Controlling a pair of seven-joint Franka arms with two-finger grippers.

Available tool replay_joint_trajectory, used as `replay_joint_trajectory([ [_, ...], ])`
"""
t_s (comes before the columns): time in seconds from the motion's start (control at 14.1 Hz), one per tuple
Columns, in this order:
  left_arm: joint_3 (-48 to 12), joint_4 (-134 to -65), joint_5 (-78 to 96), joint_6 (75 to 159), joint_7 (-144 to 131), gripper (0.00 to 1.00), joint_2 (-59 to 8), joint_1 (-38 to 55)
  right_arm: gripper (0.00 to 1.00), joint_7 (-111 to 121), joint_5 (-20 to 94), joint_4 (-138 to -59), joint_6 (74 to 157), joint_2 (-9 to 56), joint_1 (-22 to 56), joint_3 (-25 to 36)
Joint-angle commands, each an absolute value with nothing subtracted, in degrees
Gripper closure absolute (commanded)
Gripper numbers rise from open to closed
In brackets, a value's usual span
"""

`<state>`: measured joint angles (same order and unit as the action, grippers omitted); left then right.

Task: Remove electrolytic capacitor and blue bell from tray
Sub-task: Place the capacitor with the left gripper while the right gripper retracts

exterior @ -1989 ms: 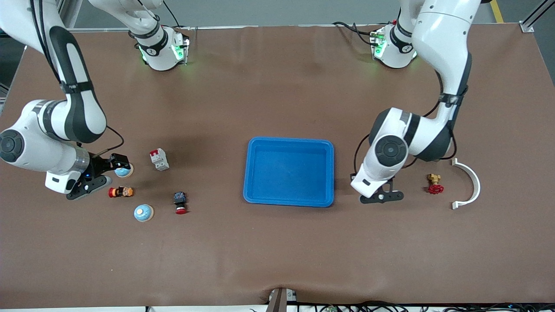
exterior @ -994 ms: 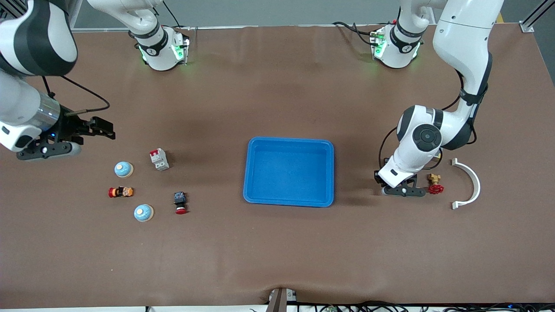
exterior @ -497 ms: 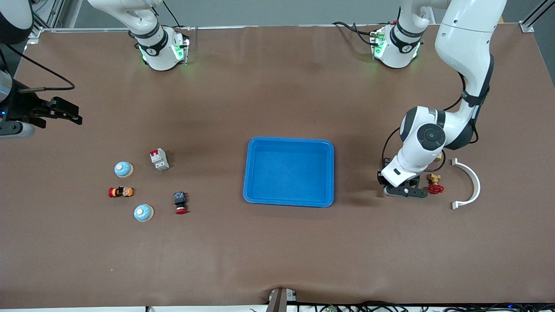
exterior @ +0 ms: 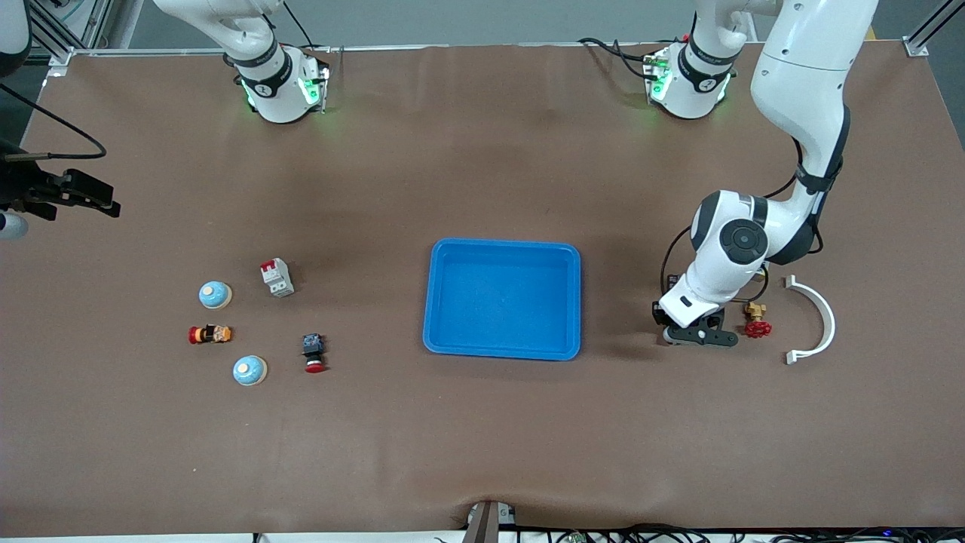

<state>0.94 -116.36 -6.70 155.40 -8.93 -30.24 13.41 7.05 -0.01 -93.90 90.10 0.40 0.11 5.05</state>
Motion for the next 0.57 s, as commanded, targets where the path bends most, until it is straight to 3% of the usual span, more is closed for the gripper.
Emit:
replay_joint_trajectory([
  [0.0, 0.97, -116.02, -7.56, 156.45, -8.44, 1.0, -30.41, 13.1, 0.0, 6.33, -1.05, -92.81, 89.21, 0.53, 0.0, 4.66],
  [0.5, 1.14, -115.75, -7.56, 158.47, -8.44, 1.0, -31.64, 12.92, 0.0, 6.42, -0.62, -91.5, 89.21, 0.7, -0.35, 4.75],
])
